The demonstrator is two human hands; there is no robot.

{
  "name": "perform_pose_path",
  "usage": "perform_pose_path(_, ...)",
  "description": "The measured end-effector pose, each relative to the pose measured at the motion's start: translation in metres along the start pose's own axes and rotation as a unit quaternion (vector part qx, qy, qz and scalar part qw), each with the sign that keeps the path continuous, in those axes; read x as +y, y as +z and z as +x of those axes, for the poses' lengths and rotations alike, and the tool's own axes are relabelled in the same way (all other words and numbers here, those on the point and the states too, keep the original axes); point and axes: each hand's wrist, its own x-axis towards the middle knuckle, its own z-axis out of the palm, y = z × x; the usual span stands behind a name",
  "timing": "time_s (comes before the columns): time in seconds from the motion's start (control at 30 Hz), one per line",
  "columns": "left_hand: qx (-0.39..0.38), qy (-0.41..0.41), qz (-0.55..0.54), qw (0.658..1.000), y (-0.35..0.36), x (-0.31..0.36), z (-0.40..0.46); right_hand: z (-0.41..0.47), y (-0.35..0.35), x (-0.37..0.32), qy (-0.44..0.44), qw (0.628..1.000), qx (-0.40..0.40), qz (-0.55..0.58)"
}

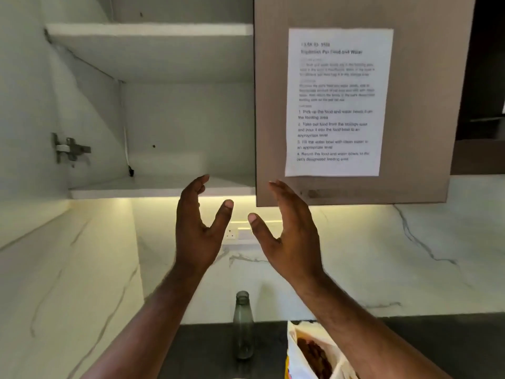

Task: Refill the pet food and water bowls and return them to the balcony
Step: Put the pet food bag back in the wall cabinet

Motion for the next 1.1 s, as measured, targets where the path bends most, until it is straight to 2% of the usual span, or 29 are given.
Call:
perform_pose_path(0.27, -0.179, -0.036, -0.035, 0.982, 0.063, -0.066, -0.091, -0.073, -0.012, 0.077, 0.079, 0.994, -0.044, -0.057)
perform_pose_path(0.43, -0.332, -0.132, -0.073, 0.931, 0.095, -0.121, -0.157, -0.14, -0.018, 0.124, 0.178, 0.972, -0.106, -0.112)
perform_pose_path(0.63, -0.507, -0.279, -0.129, 0.805, 0.125, -0.171, -0.208, -0.213, -0.021, 0.16, 0.319, 0.924, -0.148, -0.147)
perform_pose_path(0.7, -0.559, -0.307, -0.146, 0.756, 0.131, -0.187, -0.22, -0.236, -0.021, 0.167, 0.37, 0.903, -0.162, -0.147)
perform_pose_path(0.8, -0.649, -0.338, -0.164, 0.662, 0.137, -0.214, -0.234, -0.267, -0.021, 0.175, 0.429, 0.878, -0.175, -0.122)
perform_pose_path(0.9, -0.708, -0.347, -0.161, 0.593, 0.144, -0.239, -0.247, -0.289, -0.02, 0.182, 0.479, 0.854, -0.176, -0.098)
perform_pose_path(0.97, -0.731, -0.348, -0.15, 0.567, 0.153, -0.251, -0.257, -0.3, -0.018, 0.189, 0.509, 0.838, -0.177, -0.084)
perform_pose_path(1.1, -0.761, -0.33, -0.125, 0.544, 0.174, -0.265, -0.275, -0.323, -0.014, 0.206, 0.535, 0.819, -0.197, -0.062)
